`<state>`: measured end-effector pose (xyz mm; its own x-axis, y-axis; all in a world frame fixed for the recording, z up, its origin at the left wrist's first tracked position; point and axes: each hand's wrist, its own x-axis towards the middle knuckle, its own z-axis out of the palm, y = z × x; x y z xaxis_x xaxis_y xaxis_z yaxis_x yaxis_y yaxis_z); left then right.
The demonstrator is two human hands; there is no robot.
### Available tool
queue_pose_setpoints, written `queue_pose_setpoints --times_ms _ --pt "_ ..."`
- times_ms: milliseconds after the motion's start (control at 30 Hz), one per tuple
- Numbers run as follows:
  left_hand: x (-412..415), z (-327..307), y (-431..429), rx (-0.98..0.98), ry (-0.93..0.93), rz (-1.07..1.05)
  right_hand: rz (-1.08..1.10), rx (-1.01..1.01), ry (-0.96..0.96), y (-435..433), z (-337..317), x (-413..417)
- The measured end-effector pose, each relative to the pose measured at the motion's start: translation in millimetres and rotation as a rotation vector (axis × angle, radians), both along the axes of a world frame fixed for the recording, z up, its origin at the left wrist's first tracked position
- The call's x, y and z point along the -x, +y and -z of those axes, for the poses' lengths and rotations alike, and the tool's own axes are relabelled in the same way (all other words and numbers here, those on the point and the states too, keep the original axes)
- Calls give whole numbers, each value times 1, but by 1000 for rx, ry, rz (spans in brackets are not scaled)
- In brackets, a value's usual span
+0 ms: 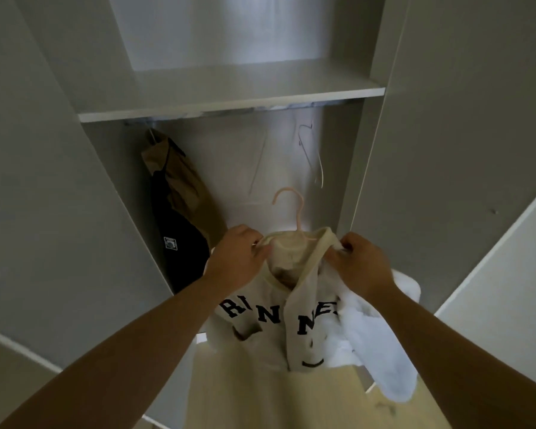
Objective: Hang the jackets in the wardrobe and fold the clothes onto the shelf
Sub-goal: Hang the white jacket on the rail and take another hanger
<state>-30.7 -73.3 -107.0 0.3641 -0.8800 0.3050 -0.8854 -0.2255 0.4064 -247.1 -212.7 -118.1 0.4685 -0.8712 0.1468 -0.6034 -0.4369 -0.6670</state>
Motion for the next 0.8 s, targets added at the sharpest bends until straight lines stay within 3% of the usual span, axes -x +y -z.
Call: queue_pose_setpoints --times_ms 133,367,567,800 --pt "-19 1 -37 47 70 -113 22 -7 23 -22 6 -32" --pt "-46 1 -91 -50 169 -312 -116 -64 222 -56 5 -93" --pt "-86 22 -117 -83 219 -314 -426 -79 380 -80 21 -131" --pt "-128 43 -137 -195 316 -173 -408 -106 246 -102 52 -155"
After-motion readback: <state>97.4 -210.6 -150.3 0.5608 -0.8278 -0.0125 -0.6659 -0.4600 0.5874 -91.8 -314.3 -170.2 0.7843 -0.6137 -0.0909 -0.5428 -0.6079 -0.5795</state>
